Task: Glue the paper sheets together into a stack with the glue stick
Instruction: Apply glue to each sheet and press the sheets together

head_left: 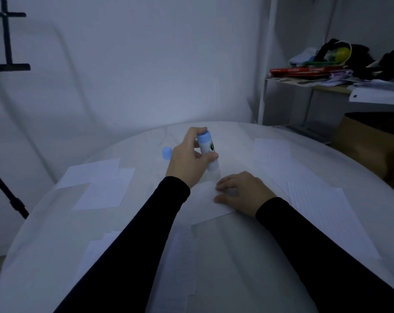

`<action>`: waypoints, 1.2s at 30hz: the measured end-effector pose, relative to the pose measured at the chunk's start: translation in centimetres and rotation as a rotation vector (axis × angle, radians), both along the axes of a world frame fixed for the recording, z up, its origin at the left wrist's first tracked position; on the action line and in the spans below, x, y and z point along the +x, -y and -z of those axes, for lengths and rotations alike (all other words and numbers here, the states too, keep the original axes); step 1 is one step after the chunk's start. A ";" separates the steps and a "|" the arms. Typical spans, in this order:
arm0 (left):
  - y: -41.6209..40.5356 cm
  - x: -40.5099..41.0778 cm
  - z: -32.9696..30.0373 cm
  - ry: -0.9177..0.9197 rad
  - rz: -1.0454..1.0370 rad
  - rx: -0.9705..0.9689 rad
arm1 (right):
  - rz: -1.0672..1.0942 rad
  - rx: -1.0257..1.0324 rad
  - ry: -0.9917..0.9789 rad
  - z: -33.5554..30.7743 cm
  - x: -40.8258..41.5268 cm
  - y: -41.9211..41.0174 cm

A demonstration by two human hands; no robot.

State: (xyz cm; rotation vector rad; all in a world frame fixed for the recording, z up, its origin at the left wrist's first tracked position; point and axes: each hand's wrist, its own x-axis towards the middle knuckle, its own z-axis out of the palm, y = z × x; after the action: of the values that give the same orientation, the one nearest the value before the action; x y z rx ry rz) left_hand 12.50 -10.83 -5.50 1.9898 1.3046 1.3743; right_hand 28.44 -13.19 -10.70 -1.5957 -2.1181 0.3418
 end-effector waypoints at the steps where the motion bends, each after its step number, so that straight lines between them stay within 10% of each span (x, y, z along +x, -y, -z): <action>1: 0.0 0.1 0.3 -0.038 0.005 0.021 | 0.004 -0.009 -0.012 0.1 0.1 -0.1; 36: 0.3 -1.2 1.1 -0.209 0.039 0.020 | 0.109 -0.054 -0.013 -0.7 -0.5 0.6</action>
State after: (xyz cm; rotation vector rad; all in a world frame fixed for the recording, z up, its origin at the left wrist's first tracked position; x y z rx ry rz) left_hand 11.27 -11.12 -6.61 2.2095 1.3357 1.1915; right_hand 27.93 -13.82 -10.03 -1.7271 -2.0181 0.3750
